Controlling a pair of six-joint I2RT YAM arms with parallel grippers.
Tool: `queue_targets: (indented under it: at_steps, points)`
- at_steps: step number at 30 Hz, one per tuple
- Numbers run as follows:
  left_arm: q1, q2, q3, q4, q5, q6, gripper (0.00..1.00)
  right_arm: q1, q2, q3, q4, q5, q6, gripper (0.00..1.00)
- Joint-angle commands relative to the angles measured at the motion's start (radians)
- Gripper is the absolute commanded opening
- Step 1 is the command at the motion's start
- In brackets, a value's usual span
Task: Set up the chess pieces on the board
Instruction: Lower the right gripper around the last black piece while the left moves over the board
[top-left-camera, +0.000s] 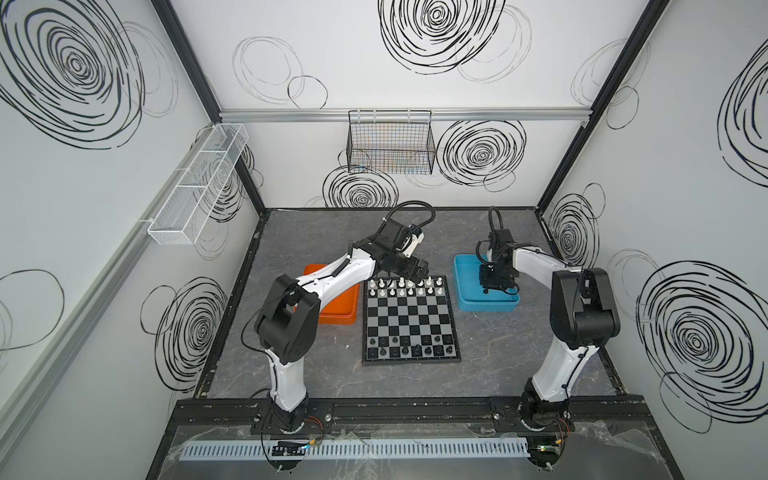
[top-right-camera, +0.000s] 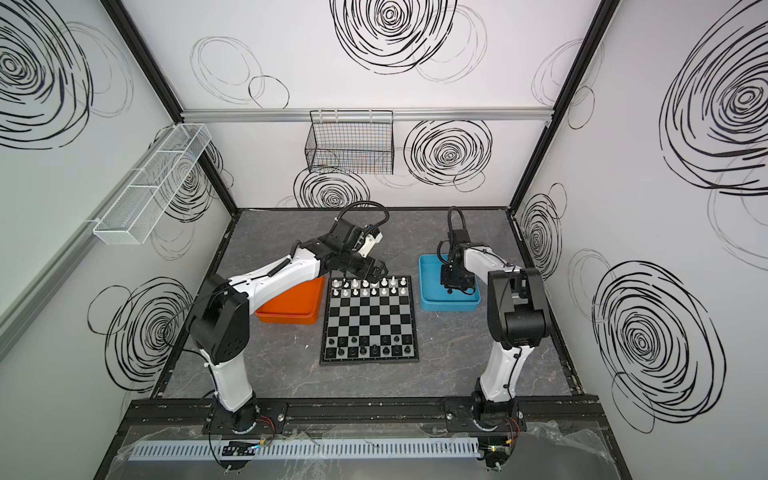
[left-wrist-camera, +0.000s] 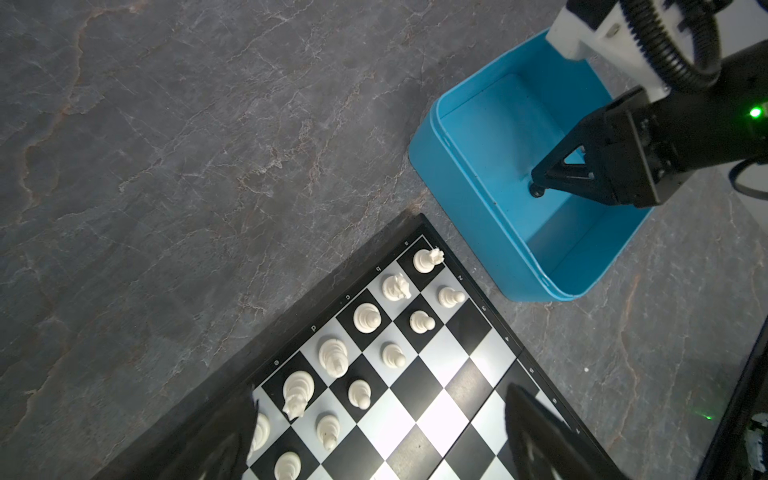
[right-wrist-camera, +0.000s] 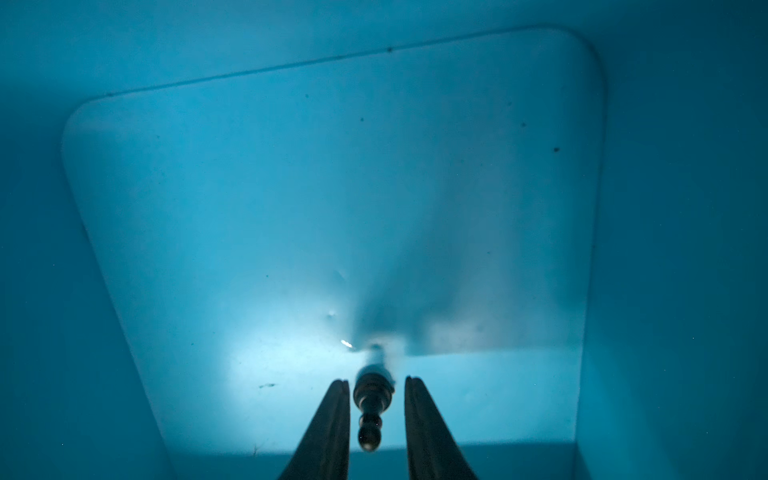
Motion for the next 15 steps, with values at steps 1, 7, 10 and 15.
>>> queue_targets:
  at_steps: [1, 7, 10, 15]
  points:
    - [-0.004, 0.017, -0.003, 0.020, -0.010, 0.020, 0.96, -0.005, 0.018, -0.003, -0.041, 0.001, 0.000, 0.27]
    - [-0.009, 0.017, -0.002, 0.016, -0.024, 0.025, 0.96, -0.005, 0.019, -0.009, -0.042, 0.000, 0.002, 0.22]
    - [-0.011, 0.017, -0.002, 0.014, -0.029, 0.025, 0.96, -0.005, 0.019, -0.010, -0.045, 0.000, 0.000, 0.19]
    - [-0.011, 0.018, -0.002, 0.014, -0.036, 0.024, 0.96, -0.005, 0.013, -0.005, -0.051, 0.002, 0.000, 0.14]
